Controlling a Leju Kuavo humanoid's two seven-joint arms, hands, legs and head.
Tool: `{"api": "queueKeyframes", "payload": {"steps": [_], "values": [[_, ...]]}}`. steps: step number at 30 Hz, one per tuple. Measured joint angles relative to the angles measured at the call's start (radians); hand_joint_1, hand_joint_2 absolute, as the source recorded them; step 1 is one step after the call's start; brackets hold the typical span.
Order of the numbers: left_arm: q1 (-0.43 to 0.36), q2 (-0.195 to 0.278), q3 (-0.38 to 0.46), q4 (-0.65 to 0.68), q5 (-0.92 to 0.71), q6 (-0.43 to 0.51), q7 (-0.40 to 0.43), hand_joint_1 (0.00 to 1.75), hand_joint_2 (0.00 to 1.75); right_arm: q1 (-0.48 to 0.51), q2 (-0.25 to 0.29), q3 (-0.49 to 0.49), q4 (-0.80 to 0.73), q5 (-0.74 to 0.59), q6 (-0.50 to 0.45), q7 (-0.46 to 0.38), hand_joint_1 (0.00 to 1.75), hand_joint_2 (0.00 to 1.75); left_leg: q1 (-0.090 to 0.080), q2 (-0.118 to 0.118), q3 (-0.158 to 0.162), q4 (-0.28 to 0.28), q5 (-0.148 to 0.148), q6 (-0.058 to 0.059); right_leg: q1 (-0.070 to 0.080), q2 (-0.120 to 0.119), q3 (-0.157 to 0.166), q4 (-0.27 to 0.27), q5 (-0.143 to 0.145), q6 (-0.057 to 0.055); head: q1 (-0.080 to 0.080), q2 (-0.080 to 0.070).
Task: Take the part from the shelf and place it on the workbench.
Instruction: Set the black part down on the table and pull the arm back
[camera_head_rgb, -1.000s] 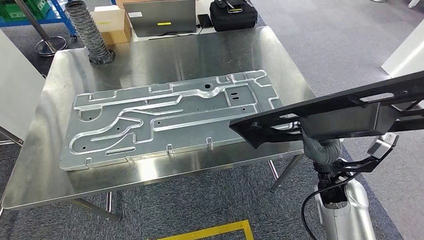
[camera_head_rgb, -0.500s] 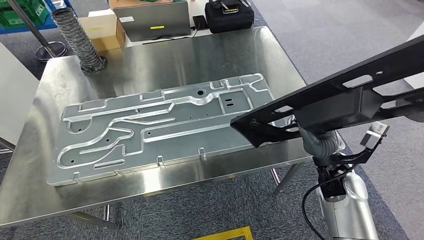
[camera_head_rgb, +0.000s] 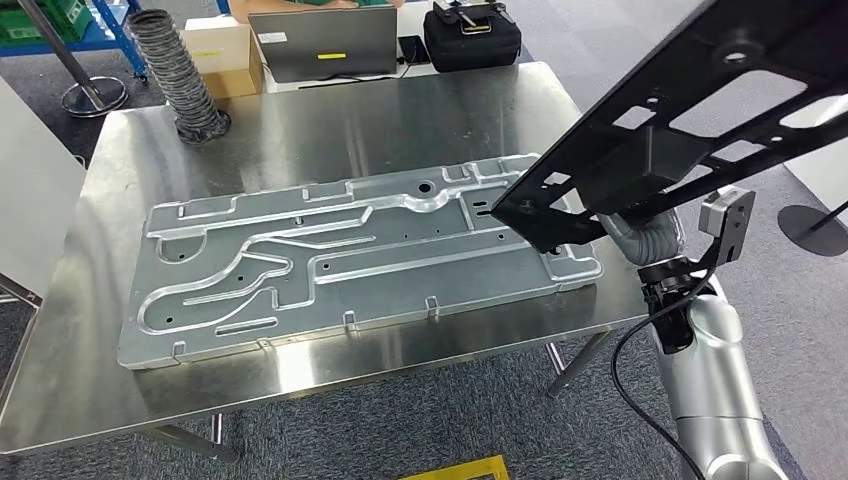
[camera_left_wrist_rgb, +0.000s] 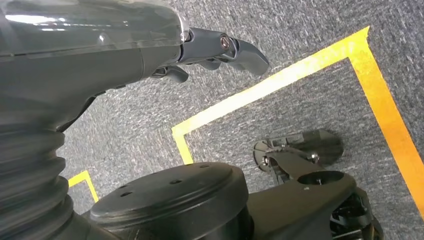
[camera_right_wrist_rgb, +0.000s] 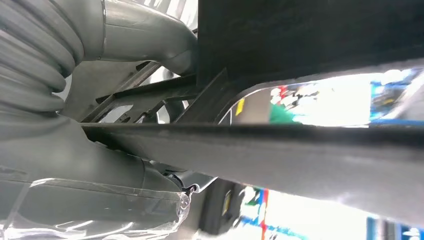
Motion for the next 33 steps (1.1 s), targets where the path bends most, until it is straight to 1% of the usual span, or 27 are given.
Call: {"api": "queueKeyframes", "payload": {"steps": [1, 2, 3, 4, 5, 6, 8, 10, 11, 12, 14, 15, 16, 17, 19, 20, 21, 22, 24, 26, 27, 28, 29, 30, 31, 32, 33], "values": [[0.0, -0.001, 0.0, 0.0, -0.001, 0.0, 0.0, 0.0, 1.75, -0.012, -0.01, 0.0, 0.017, 0.019, -0.01, -0.002, 1.31, 1.75, -0.002, -0.001, 0.001, 0.002, -0.002, 0.001, 0.001, 0.0, -0.003, 0.0, 0.015, -0.001, 0.0, 0.0], [0.0, -0.002, 0.0, 0.0, -0.002, 0.0, 0.0, 0.0, 1.75, -0.024, -0.018, 0.001, 0.034, 0.039, -0.02, -0.007, 1.31, 1.75, -0.003, -0.002, 0.003, 0.004, -0.004, 0.002, 0.002, 0.0, 0.013, -0.039, 0.046, -0.004, 0.0, 0.0], [0.0, -0.003, 0.0, 0.0, -0.003, 0.001, 0.0, 0.0, 1.75, -0.038, -0.027, 0.002, 0.05, 0.065, -0.033, -0.014, 1.31, 1.75, -0.004, -0.003, 0.005, 0.007, -0.007, 0.001, 0.003, 0.0, 0.043, -0.107, 0.086, -0.008, 0.0, 0.0], [0.001, -0.004, 0.0, 0.0, -0.003, 0.002, -0.001, 0.0, 1.75, -0.055, -0.034, 0.005, 0.068, 0.101, -0.054, -0.023, 1.31, 1.75, -0.006, -0.003, 0.005, 0.011, -0.012, -0.002, 0.006, 0.0, 0.075, -0.173, 0.114, -0.013, 0.0, 0.0], [0.001, -0.006, 0.0, 0.0, -0.003, 0.004, -0.003, 0.0, 1.75, -0.073, -0.042, 0.009, 0.086, 0.145, -0.082, -0.035, 1.31, 1.75, -0.007, -0.003, 0.003, 0.016, -0.015, -0.005, 0.01, 0.0, 0.098, -0.224, 0.131, -0.018, 0.0, 0.0], [0.001, -0.007, 0.0, 0.0, -0.004, 0.006, -0.005, 0.0, 1.75, -0.091, -0.048, 0.015, 0.104, 0.194, -0.114, -0.046, 1.31, 1.75, -0.009, -0.003, 0.001, 0.019, -0.017, -0.008, 0.013, 0.0, 0.11, -0.254, 0.136, -0.022, 0.0, 0.0], [0.002, -0.008, 0.0, 0.0, -0.004, 0.009, -0.009, 0.0, 1.75, -0.122, -0.06, 0.029, 0.141, 0.296, -0.179, -0.062, 1.31, 1.75, -0.01, -0.002, -0.002, 0.018, -0.019, -0.015, 0.015, 0.002, 0.112, -0.267, 0.131, -0.028, 0.0, 0.0], [0.002, -0.009, 0.0, 0.0, -0.006, 0.01, -0.011, 0.0, 1.75, -0.155, -0.07, 0.051, 0.18, 0.399, -0.237, -0.07, 1.31, 1.75, -0.011, -0.002, -0.004, 0.026, -0.029, -0.025, 0.009, 0.001, 0.115, -0.273, 0.132, -0.036, 0.0, 0.0], [0.002, -0.009, 0.0, 0.0, -0.007, 0.01, -0.012, 0.0, 1.75, -0.178, -0.074, 0.067, 0.202, 0.46, -0.272, -0.07, 1.31, 1.75, -0.011, -0.001, -0.014, 0.05, -0.045, -0.031, 0.005, 0.001, 0.118, -0.276, 0.133, -0.041, 0.0, 0.0], [0.001, -0.009, 0.0, 0.0, -0.008, 0.009, -0.012, 0.0, 1.75, -0.206, -0.079, 0.086, 0.23, 0.528, -0.312, -0.07, 1.31, 1.75, -0.009, -0.001, -0.036, 0.098, -0.071, -0.037, 0.002, 0.0, 0.12, -0.279, 0.133, -0.044, 0.0, 0.0], [-0.005, -0.009, 0.0, 0.0, -0.009, 0.007, -0.012, 0.0, 1.75, -0.268, -0.089, 0.134, 0.29, 0.67, -0.398, -0.066, 1.31, 1.75, -0.003, 0.0, -0.102, 0.233, -0.13, -0.047, 0.002, -0.001, 0.121, -0.279, 0.132, -0.047, 0.0, 0.0], [-0.008, -0.008, 0.001, 0.0, -0.01, 0.006, -0.012, 0.0, 1.75, -0.299, -0.093, 0.159, 0.323, 0.737, -0.438, -0.06, 1.31, 1.75, 0.0, 0.0, -0.13, 0.287, -0.144, -0.051, 0.002, -0.002, 0.122, -0.279, 0.131, -0.048, 0.0, 0.0], [-0.011, -0.008, 0.001, 0.0, -0.011, 0.004, -0.012, 0.0, 1.75, -0.329, -0.094, 0.187, 0.356, 0.805, -0.477, -0.05, 1.31, 1.75, 0.003, 0.0, -0.143, 0.307, -0.138, -0.053, 0.002, -0.002, 0.124, -0.279, 0.13, -0.047, 0.0, 0.0], [-0.013, -0.008, 0.001, 0.0, -0.012, 0.003, -0.011, 0.0, 1.75, -0.358, -0.095, 0.216, 0.389, 0.874, -0.515, -0.036, 1.31, 1.75, 0.005, 0.001, -0.137, 0.285, -0.111, -0.053, 0.002, -0.002, 0.128, -0.278, 0.128, -0.046, 0.0, 0.0], [-0.012, -0.008, 0.001, 0.0, -0.015, 0.001, -0.009, 0.0, 1.75, -0.413, -0.094, 0.277, 0.455, 1.001, -0.583, -0.007, 1.31, 1.75, 0.008, 0.001, -0.083, 0.155, -0.031, -0.051, 0.001, -0.001, 0.136, -0.278, 0.123, -0.042, 0.0, 0.0], [-0.011, -0.008, 0.001, 0.0, -0.017, 0.001, -0.006, 0.0, 1.75, -0.441, -0.093, 0.307, 0.488, 1.055, -0.612, 0.007, 1.31, 1.75, 0.007, 0.002, -0.056, 0.091, -0.002, -0.048, 0.003, 0.0, 0.137, -0.277, 0.122, -0.038, 0.0, 0.0], [-0.01, -0.009, 0.001, 0.0, -0.018, 0.001, -0.004, 0.0, 1.75, -0.468, -0.091, 0.333, 0.519, 1.1, -0.636, 0.019, 1.31, 1.75, 0.006, 0.002, -0.038, 0.046, 0.011, -0.044, 0.004, 0.001, 0.136, -0.277, 0.122, -0.034, 0.0, 0.0], [-0.009, -0.009, 0.001, 0.0, -0.018, 0.001, -0.003, 0.0, 1.75, -0.495, -0.087, 0.36, 0.553, 1.143, -0.655, 0.034, 1.31, 1.75, 0.004, 0.001, -0.032, 0.026, 0.013, -0.04, 0.005, 0.001, 0.133, -0.277, 0.123, -0.029, 0.0, 0.0], [-0.01, -0.009, 0.001, 0.0, -0.017, 0.001, -0.002, 0.0, 1.75, -0.538, -0.074, 0.409, 0.616, 1.216, -0.68, 0.068, 1.31, 1.75, 0.003, 0.0, -0.032, 0.017, 0.012, -0.03, 0.006, 0.001, 0.129, -0.281, 0.127, -0.018, 0.0, 0.0], [-0.012, -0.009, 0.002, 0.0, -0.016, 0.001, -0.001, 0.0, 1.75, -0.572, -0.057, 0.454, 0.669, 1.266, -0.694, 0.094, 1.31, 1.75, 0.006, -0.001, -0.028, 0.006, 0.019, -0.017, 0.005, -0.001, 0.123, -0.265, 0.113, -0.009, 0.0, 0.0], [-0.014, -0.009, 0.002, 0.0, -0.017, 0.001, 0.0, 0.0, 1.75, -0.587, -0.049, 0.47, 0.69, 1.278, -0.696, 0.101, 1.31, 1.75, 0.007, -0.001, -0.025, 0.0, 0.021, -0.012, 0.004, -0.002, 0.105, -0.227, 0.091, -0.007, 0.0, 0.0], [-0.015, -0.009, 0.002, 0.0, -0.018, 0.001, 0.002, 0.0, 1.75, -0.6, -0.041, 0.486, 0.714, 1.289, -0.697, 0.107, 1.31, 1.75, 0.007, -0.001, -0.023, -0.002, 0.023, -0.008, 0.004, -0.002, 0.078, -0.169, 0.064, -0.006, 0.0, 0.0], [-0.017, -0.009, 0.002, 0.0, -0.018, 0.001, 0.004, 0.0, 1.75, -0.61, -0.034, 0.499, 0.736, 1.295, -0.696, 0.111, 1.31, 1.75, 0.006, -0.001, -0.022, -0.003, 0.022, -0.005, 0.005, -0.002, 0.044, -0.102, 0.037, -0.005, 0.0, 0.0], [-0.017, -0.009, 0.002, 0.0, -0.018, 0.001, 0.006, 0.0, 1.75, -0.616, -0.027, 0.509, 0.755, 1.3, -0.695, 0.115, 1.31, 1.75, 0.005, -0.002, -0.022, -0.002, 0.022, -0.003, 0.005, -0.002, 0.013, -0.044, 0.022, -0.004, 0.0, 0.0], [-0.018, -0.008, 0.002, 0.0, -0.018, 0.001, 0.008, 0.0, 1.75, -0.62, -0.018, 0.52, 0.775, 1.304, -0.694, 0.119, 1.31, 1.75, 0.004, -0.003, -0.021, 0.0, 0.02, -0.002, 0.005, -0.002, -0.006, -0.016, 0.024, -0.004, 0.0, 0.0], [-0.018, -0.008, 0.002, 0.0, -0.018, 0.0, 0.009, 0.0, 1.75, -0.625, -0.01, 0.529, 0.793, 1.306, -0.693, 0.122, 1.31, 1.75, 0.003, -0.004, -0.021, 0.002, 0.018, -0.002, 0.005, -0.002, -0.009, -0.023, 0.043, -0.005, 0.0, 0.0], [-0.019, -0.008, 0.002, 0.0, -0.018, -0.001, 0.01, 0.0, 1.75, -0.63, -0.001, 0.538, 0.809, 1.309, -0.693, 0.125, 1.31, 1.75, 0.003, -0.004, -0.021, 0.006, 0.015, -0.003, 0.005, -0.002, 0.006, -0.067, 0.077, -0.007, 0.0, 0.0]]}}
